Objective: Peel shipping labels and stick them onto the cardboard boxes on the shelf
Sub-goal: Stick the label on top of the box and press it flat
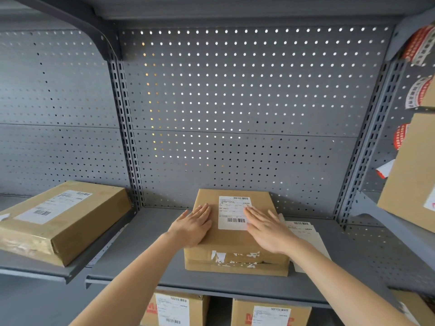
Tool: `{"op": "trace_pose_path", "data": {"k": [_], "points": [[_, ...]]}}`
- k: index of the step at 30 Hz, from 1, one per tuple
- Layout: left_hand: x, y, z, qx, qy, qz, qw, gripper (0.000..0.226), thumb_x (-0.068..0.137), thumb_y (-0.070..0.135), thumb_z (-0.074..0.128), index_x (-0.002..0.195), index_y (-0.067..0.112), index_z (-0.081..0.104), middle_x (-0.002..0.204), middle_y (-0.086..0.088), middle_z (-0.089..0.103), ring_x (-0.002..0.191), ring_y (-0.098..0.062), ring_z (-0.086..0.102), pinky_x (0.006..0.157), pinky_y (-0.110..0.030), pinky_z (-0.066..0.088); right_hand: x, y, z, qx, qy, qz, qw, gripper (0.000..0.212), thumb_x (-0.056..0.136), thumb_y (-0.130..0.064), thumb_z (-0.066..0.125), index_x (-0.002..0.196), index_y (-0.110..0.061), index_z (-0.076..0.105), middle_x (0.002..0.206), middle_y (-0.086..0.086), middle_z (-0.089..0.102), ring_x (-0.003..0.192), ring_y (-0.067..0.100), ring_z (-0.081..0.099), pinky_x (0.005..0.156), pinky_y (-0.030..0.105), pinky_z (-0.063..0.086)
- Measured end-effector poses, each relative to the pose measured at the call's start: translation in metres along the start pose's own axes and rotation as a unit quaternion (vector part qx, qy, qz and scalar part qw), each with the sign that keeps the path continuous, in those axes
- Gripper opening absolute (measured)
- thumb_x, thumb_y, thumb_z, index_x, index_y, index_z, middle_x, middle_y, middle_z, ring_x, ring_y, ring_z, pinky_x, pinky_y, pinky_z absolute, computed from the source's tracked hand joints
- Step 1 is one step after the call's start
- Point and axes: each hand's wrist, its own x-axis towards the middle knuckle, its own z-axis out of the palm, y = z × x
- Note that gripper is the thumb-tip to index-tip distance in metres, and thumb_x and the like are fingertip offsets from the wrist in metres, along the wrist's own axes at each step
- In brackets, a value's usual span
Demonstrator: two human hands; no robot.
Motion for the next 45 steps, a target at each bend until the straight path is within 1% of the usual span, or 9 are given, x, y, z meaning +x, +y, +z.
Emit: {"op": "trace_pose_path", "data": {"k": [2, 6, 10, 15, 21, 26, 35, 41, 45], "points": [[0.001, 0.000, 0.001, -0.005, 0.002, -0.006, 1.000, 0.054, 0.102, 0.033, 0.010, 0.150, 0.013, -0.007, 0.160, -0.001, -0.009, 0.148, -0.014, -0.006, 0.121, -0.039, -0.001, 0.002, -0.015, 0.001, 0.008, -0.009, -0.037, 0.999, 0.054, 0.101, -0.043, 0.007, 0.150, -0.025, -0.009, 0.156, -0.013, -0.016, 0.132, -0.006, -0.018, 0.114, 0.032, -0.014], [0.005, -0.001, 0.001, -0.018, 0.011, -0.016, 1.000, 0.055, 0.102, 0.034, 0.010, 0.150, 0.013, -0.005, 0.160, 0.000, -0.008, 0.147, -0.012, -0.005, 0.121, -0.038, 0.001, 0.012, -0.036, 0.005, 0.013, -0.027, -0.083, 0.996, 0.055, 0.101, -0.044, 0.009, 0.150, -0.027, -0.008, 0.156, -0.016, -0.016, 0.133, -0.007, -0.020, 0.113, 0.031, -0.017], [0.011, -0.003, 0.002, -0.043, 0.021, -0.028, 0.998, 0.055, 0.102, 0.035, 0.010, 0.151, 0.015, -0.002, 0.161, 0.002, -0.006, 0.147, -0.010, -0.003, 0.121, -0.037, 0.002, 0.022, -0.045, 0.009, 0.013, -0.040, -0.101, 0.994, 0.055, 0.101, -0.044, 0.010, 0.151, -0.027, -0.006, 0.157, -0.016, -0.013, 0.137, -0.008, -0.015, 0.116, 0.032, -0.016], [0.016, -0.006, 0.000, -0.076, 0.031, -0.035, 0.996, 0.054, 0.102, 0.035, 0.013, 0.151, 0.017, 0.001, 0.161, 0.004, -0.003, 0.147, -0.008, -0.001, 0.120, -0.031, 0.001, 0.031, -0.043, 0.009, 0.007, -0.043, -0.103, 0.994, 0.055, 0.100, -0.045, 0.009, 0.151, -0.027, -0.005, 0.157, -0.016, -0.012, 0.136, -0.008, -0.016, 0.116, 0.032, -0.016], [0.018, -0.008, 0.000, -0.072, 0.014, -0.022, 0.997, 0.054, 0.102, 0.035, 0.011, 0.151, 0.018, -0.004, 0.160, 0.004, -0.008, 0.147, -0.008, -0.007, 0.119, -0.030, -0.003, 0.043, -0.036, 0.006, 0.010, -0.041, -0.095, 0.995, 0.055, 0.101, -0.047, 0.010, 0.151, -0.030, -0.005, 0.156, -0.019, -0.012, 0.132, -0.010, -0.017, 0.115, 0.030, -0.015], [0.020, -0.008, -0.001, -0.058, 0.023, -0.014, 0.998, 0.056, 0.101, 0.035, 0.012, 0.151, 0.016, -0.001, 0.160, 0.002, -0.007, 0.147, -0.007, -0.006, 0.120, -0.029, -0.004, 0.061, -0.028, 0.004, 0.008, -0.036, -0.083, 0.996, 0.055, 0.100, -0.048, 0.010, 0.150, -0.031, -0.006, 0.157, -0.018, -0.012, 0.141, -0.004, -0.012, 0.118, 0.031, -0.012], [0.027, -0.013, -0.002, -0.074, 0.018, 0.013, 0.997, 0.058, 0.098, 0.033, 0.016, 0.151, 0.018, -0.003, 0.160, 0.003, -0.009, 0.146, -0.005, -0.009, 0.120, -0.027, -0.005, 0.099, -0.014, 0.001, 0.016, -0.020, -0.056, 0.998, 0.054, 0.100, -0.045, 0.011, 0.151, -0.030, -0.002, 0.158, -0.016, -0.009, 0.144, -0.001, -0.010, 0.120, 0.035, -0.008], [0.027, -0.015, -0.001, -0.096, 0.010, 0.015, 0.995, 0.058, 0.099, 0.033, 0.017, 0.151, 0.019, -0.003, 0.160, 0.004, -0.010, 0.146, -0.005, -0.009, 0.119, -0.025, -0.005, 0.112, -0.011, 0.003, 0.013, -0.003, -0.022, 1.000, 0.054, 0.100, -0.044, 0.011, 0.152, -0.030, 0.000, 0.159, -0.014, -0.008, 0.145, 0.002, -0.008, 0.120, 0.038, -0.006], [0.027, -0.014, -0.002, -0.104, 0.006, 0.012, 0.995, 0.058, 0.099, 0.034, 0.017, 0.151, 0.018, -0.004, 0.160, 0.004, -0.010, 0.146, -0.006, -0.009, 0.119, -0.026, -0.005, 0.112, -0.010, 0.002, 0.006, 0.003, 0.014, 1.000, 0.058, 0.099, -0.048, 0.009, 0.152, -0.027, -0.002, 0.159, -0.012, -0.009, 0.146, 0.003, -0.009, 0.120, 0.038, -0.006]]}}
